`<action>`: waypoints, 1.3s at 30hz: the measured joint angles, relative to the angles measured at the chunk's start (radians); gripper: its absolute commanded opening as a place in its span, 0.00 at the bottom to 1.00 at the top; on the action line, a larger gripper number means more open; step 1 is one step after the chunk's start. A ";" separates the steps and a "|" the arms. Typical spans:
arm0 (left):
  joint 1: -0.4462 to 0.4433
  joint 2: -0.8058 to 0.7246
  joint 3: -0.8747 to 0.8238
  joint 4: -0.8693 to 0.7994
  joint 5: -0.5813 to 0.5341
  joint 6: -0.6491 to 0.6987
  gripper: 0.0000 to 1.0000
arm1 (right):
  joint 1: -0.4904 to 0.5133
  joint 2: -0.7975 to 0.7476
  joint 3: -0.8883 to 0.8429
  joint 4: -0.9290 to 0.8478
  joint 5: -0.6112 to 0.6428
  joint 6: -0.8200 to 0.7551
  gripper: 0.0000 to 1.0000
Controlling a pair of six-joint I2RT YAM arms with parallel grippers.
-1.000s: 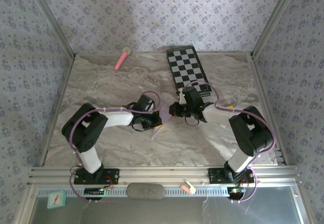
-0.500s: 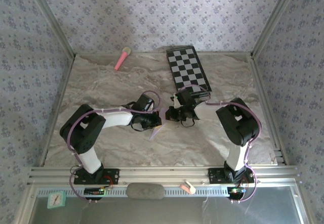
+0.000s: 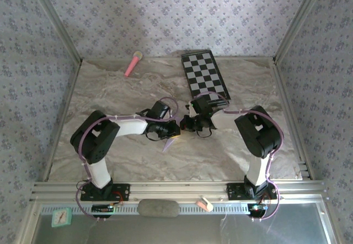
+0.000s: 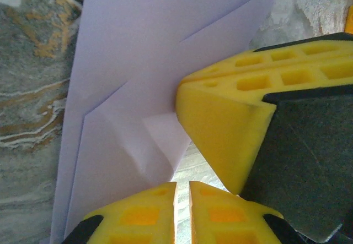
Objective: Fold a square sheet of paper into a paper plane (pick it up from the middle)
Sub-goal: Fold the wing for the fifth time at the center of the table, then turn over the paper plane at the center of the table.
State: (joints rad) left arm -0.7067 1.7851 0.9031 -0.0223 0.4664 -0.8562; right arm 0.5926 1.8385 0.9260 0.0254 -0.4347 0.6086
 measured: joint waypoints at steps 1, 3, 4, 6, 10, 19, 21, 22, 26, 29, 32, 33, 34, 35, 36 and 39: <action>0.000 0.001 0.003 -0.004 -0.002 0.001 0.14 | 0.000 0.000 0.000 0.000 0.000 0.000 0.05; 0.000 0.003 0.007 -0.008 -0.008 0.007 0.12 | -0.002 0.001 0.000 0.001 0.000 0.000 0.05; 0.000 0.003 0.008 -0.009 -0.011 0.009 0.11 | -0.003 0.002 0.001 0.001 -0.001 0.000 0.05; 0.000 0.004 0.009 -0.011 -0.023 0.011 0.10 | -0.004 0.002 0.001 0.001 -0.004 0.000 0.05; 0.000 0.006 0.002 -0.006 -0.040 0.010 0.06 | -0.006 0.003 0.001 0.001 -0.008 -0.002 0.05; -0.006 -0.048 -0.073 -0.012 -0.041 0.016 0.03 | -0.015 0.014 0.010 -0.005 -0.030 -0.015 0.05; -0.014 -0.082 -0.086 -0.073 -0.048 0.029 0.03 | -0.016 0.015 0.013 -0.008 -0.033 -0.018 0.05; -0.017 -0.100 -0.098 -0.100 -0.051 0.035 0.03 | -0.017 0.015 0.014 -0.011 -0.034 -0.019 0.05; -0.020 -0.169 -0.143 -0.199 -0.056 0.055 0.06 | -0.017 0.015 0.016 -0.016 -0.035 -0.031 0.05; -0.010 -0.227 -0.145 -0.289 -0.069 0.078 0.12 | -0.017 0.014 0.026 -0.037 -0.034 -0.052 0.10; 0.026 -0.323 -0.142 -0.365 -0.088 0.104 0.21 | -0.017 0.000 0.042 -0.099 -0.023 -0.082 0.17; 0.042 -0.354 -0.135 -0.389 -0.095 0.111 0.25 | -0.014 -0.010 0.050 -0.129 -0.015 -0.094 0.20; 0.062 -0.388 -0.126 -0.410 -0.103 0.119 0.30 | -0.012 -0.023 0.060 -0.162 -0.008 -0.106 0.23; 0.082 -0.415 -0.113 -0.428 -0.113 0.126 0.35 | -0.009 -0.034 0.072 -0.191 0.001 -0.113 0.25; 0.104 -0.445 -0.100 -0.445 -0.124 0.134 0.39 | -0.005 -0.051 0.089 -0.226 0.011 -0.122 0.27; 0.174 -0.512 -0.056 -0.495 -0.149 0.164 0.47 | 0.020 -0.099 0.160 -0.328 0.050 -0.145 0.36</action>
State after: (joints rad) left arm -0.5323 1.2736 0.8467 -0.5171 0.3176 -0.6922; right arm 0.6125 1.7397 1.0863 -0.3023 -0.3843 0.4633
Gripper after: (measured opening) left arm 0.431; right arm 0.310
